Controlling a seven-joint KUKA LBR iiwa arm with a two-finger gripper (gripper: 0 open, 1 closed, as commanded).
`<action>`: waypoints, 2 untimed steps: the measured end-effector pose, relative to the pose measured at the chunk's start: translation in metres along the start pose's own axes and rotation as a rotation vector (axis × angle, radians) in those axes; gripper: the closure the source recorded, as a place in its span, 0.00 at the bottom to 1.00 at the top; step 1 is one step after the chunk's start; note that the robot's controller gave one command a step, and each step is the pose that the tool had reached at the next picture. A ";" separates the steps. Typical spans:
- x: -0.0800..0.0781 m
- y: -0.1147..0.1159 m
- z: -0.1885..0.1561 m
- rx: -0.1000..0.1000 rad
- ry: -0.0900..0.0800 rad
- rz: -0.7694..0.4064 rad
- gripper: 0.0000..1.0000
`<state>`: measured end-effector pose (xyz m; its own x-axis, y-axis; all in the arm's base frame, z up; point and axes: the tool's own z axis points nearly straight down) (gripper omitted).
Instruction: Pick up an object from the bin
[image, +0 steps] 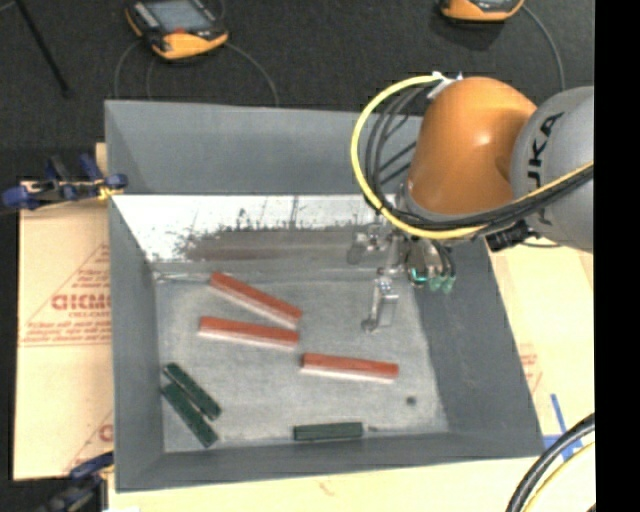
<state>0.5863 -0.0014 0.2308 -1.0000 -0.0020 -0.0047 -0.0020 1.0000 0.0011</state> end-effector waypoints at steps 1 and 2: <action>0.003 -0.029 0.046 0.001 -0.007 0.006 0.00; -0.018 -0.052 0.073 0.000 0.010 0.040 0.00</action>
Offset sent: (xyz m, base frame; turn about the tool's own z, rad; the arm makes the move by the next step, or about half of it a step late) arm 0.0371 -0.0632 -0.0606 0.0605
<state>0.6045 -0.0536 0.1579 -0.9993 0.0381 0.0055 0.0381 0.9993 0.0015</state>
